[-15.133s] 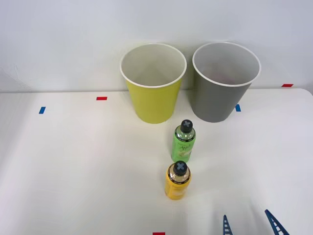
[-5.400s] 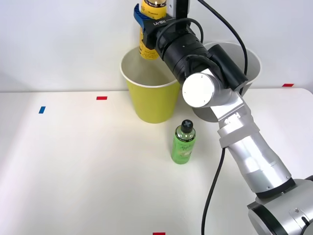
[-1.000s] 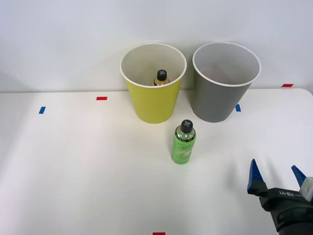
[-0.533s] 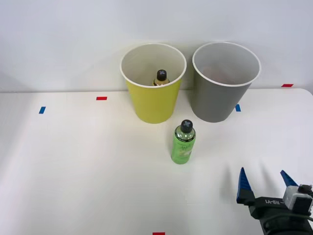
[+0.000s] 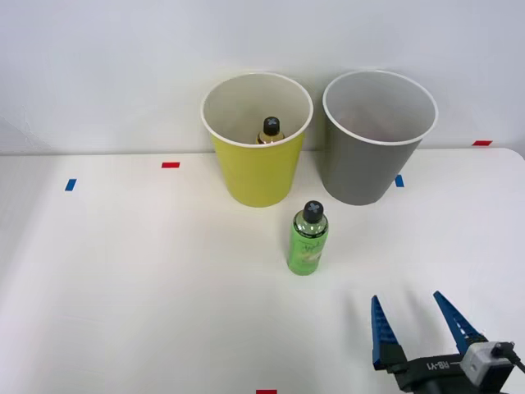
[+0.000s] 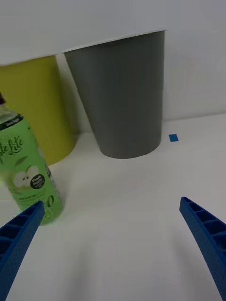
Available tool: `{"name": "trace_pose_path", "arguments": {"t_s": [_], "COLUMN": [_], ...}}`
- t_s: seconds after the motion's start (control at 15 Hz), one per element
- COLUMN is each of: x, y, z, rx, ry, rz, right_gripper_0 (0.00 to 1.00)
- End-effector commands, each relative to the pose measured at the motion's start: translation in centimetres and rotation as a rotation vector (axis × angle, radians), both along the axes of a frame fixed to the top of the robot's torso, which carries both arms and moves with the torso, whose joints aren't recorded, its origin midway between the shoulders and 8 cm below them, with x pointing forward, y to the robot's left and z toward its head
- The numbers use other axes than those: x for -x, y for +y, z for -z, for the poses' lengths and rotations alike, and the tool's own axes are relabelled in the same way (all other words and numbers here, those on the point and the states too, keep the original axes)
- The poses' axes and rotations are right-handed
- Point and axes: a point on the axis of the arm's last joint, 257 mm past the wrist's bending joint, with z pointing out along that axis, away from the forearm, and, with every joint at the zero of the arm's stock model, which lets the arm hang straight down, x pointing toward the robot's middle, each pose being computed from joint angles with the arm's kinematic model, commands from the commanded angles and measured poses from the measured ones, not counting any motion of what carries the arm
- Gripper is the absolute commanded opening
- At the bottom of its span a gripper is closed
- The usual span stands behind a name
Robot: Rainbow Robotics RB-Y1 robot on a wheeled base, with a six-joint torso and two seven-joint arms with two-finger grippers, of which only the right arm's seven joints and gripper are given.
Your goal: Put cans in the gray bin, plastic bottles in the light green bin
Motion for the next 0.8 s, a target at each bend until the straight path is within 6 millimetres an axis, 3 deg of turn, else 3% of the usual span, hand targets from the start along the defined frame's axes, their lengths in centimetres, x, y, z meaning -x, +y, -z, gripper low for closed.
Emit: {"name": "trace_pose_path", "arguments": {"t_s": [0.07, 0.8], "x": [1.3, 4.5], "y": [1.7, 3.9], "z": [-0.5, -0.9], "rx": [0.020, 0.113], "ry": [-0.031, -0.077], "rz": [-0.052, -0.075], "right_gripper_0": [1.00, 1.00]}}
